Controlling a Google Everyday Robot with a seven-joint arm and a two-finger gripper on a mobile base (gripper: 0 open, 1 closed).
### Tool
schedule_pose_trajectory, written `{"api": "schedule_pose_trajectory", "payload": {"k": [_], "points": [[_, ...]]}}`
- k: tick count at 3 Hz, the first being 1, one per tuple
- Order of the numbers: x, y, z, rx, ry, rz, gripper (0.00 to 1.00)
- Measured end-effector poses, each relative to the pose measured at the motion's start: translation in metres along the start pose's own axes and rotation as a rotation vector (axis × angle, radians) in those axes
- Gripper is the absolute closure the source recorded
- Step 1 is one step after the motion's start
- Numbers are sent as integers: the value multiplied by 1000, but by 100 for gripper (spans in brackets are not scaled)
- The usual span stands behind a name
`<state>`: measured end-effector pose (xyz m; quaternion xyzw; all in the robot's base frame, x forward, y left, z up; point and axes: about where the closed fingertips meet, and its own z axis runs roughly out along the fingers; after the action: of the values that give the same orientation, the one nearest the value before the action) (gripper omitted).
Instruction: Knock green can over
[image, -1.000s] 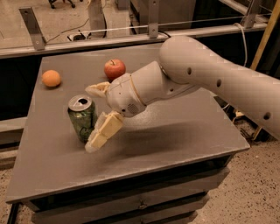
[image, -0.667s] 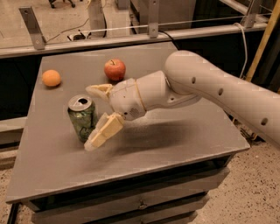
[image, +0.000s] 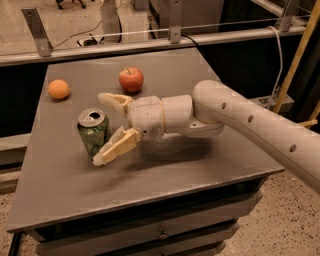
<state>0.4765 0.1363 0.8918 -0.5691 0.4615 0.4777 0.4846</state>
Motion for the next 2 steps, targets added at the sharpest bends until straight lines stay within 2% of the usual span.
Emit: {"api": "schedule_pose_trajectory", "payload": {"k": [1,2], "points": [[0,0,1,-2,-4,0,1],[-1,1,3,-6,-4,-1,21]]}}
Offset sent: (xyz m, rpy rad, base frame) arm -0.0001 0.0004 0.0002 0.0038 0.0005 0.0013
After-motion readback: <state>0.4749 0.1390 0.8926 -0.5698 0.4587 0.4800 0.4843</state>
